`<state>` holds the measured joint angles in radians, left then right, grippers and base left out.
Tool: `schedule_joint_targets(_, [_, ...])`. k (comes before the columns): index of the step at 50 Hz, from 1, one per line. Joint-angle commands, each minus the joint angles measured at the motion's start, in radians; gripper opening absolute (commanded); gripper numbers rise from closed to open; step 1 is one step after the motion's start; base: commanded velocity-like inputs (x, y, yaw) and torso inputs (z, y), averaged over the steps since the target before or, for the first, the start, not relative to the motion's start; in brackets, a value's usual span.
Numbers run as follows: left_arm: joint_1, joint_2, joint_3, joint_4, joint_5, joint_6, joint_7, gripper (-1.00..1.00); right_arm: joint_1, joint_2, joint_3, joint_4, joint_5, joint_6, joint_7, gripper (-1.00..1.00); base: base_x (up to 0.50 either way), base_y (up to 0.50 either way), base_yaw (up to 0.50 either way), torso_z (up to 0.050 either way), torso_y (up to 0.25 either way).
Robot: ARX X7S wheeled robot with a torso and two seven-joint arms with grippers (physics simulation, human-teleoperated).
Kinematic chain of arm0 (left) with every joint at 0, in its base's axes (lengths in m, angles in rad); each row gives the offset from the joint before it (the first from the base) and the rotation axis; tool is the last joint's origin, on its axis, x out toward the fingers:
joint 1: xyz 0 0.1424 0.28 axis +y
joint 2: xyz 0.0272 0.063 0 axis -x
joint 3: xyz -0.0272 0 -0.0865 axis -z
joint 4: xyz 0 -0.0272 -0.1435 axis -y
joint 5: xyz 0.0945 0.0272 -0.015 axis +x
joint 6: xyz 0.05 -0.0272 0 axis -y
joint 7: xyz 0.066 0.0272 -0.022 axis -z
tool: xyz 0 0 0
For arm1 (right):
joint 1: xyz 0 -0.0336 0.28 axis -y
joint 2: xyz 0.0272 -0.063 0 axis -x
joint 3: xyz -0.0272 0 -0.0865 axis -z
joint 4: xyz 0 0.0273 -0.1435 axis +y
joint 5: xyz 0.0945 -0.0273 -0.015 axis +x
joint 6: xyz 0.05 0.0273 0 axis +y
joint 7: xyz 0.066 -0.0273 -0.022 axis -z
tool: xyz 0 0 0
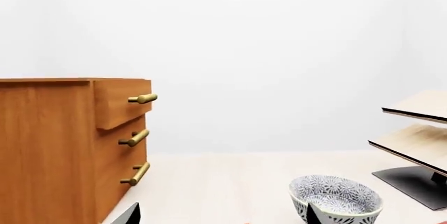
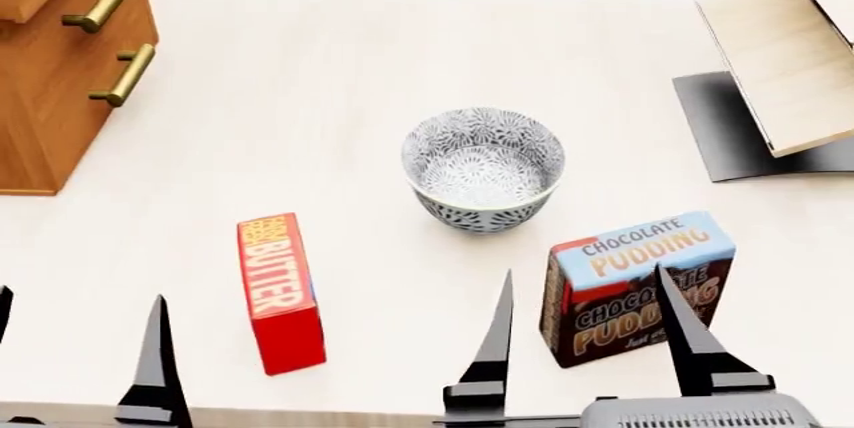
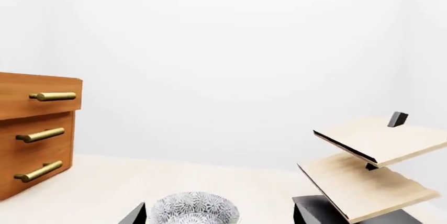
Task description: Close the top drawer of the cabinet and put the bowl on top of it.
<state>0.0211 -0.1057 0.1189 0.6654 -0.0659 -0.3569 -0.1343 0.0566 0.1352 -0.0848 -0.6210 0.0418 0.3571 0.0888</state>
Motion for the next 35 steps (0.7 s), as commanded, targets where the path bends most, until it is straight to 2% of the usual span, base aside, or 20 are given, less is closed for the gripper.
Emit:
schedule_joint_targets(1, [0.001, -0.019, 0.004, 0.039, -0.018, -0.020, -0.015, 1.00, -0.005, 0.014, -0.017, -0.023, 0.003, 0.014, 0.011, 1.00, 0.00, 0.50, 0.00, 0.000, 0.000])
schedule_joint_targets(13, [0.006, -0.034, 0.004, 0.033, -0.036, -0.008, -0.025, 1.00, -0.005, 0.021, -0.029, -0.036, 0.013, 0.008, 0.023, 1.00, 0.00, 0.10, 0.00, 0.000, 0.000])
schedule_joint_targets(35, [0.015, -0.055, 0.014, 0.050, -0.050, -0.010, -0.051, 1.00, 0.001, 0.034, -0.039, -0.018, 0.024, -0.007, 0.045, 1.00, 0.00, 0.50, 0.00, 0.000, 0.000])
